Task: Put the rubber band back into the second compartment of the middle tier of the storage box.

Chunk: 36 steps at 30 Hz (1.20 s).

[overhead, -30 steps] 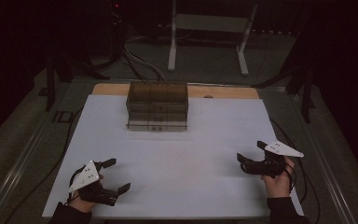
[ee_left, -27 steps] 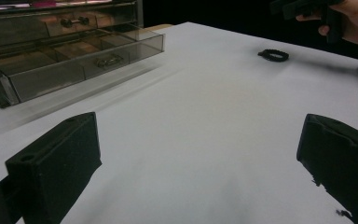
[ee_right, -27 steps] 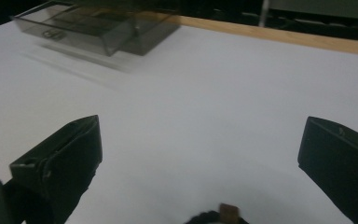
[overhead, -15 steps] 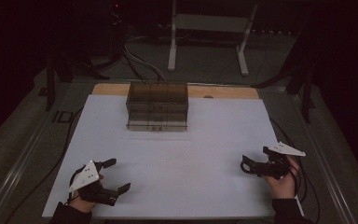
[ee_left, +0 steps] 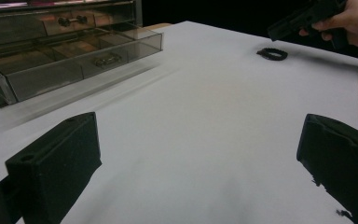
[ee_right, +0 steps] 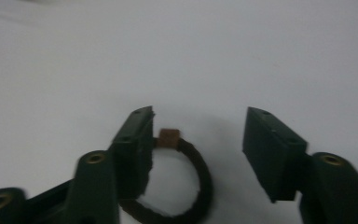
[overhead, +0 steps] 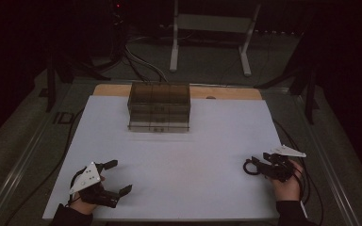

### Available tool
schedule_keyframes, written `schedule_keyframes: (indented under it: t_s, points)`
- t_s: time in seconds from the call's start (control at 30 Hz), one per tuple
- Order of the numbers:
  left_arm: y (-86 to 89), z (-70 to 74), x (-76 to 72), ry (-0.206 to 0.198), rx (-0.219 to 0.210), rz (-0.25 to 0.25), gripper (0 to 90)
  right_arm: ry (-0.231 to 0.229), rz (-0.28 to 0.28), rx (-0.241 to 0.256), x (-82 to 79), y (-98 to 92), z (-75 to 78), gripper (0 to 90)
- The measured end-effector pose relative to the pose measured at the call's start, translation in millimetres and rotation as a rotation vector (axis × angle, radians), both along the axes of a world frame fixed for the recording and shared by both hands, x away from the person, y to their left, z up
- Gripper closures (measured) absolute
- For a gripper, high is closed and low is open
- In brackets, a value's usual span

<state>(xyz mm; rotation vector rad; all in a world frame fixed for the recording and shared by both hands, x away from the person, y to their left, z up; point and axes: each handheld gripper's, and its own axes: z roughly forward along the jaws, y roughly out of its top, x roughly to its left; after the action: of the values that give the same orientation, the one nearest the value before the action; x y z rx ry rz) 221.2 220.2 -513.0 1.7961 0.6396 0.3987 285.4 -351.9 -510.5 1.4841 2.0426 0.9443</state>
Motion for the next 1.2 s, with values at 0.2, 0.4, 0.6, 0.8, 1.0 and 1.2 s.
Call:
schedule_keyframes:
  t_s: [0.2,0.4,0.6,0.8,1.0,1.2]
  points:
    - [-0.2,-0.3,-0.1,0.0,0.003,-0.001,0.2,0.038,-0.001,-0.02,1.3,0.9,-4.5,60.3]
    - [0.0,-0.2,-0.2,0.0,0.001,-0.001,0.2,0.053,0.002,-0.07,2.7,3.7,-8.6,66.7]
    - [0.1,-0.4,-0.1,0.001,0.003,-0.003,0.2,0.066,-0.002,-0.105,4.1,5.1,-12.1,72.9]
    - [0.3,-0.6,0.1,0.001,0.002,-0.002,0.2,0.086,0.005,-0.123,5.3,6.3,-14.3,79.1]
    - [0.0,-0.8,0.1,0.002,0.007,-0.005,0.2,0.096,0.023,-0.144,5.7,8.6,-15.0,82.3]
    - [0.4,-0.8,0.3,0.002,0.006,-0.004,0.2,0.095,0.027,-0.142,5.5,9.1,-14.0,85.2]
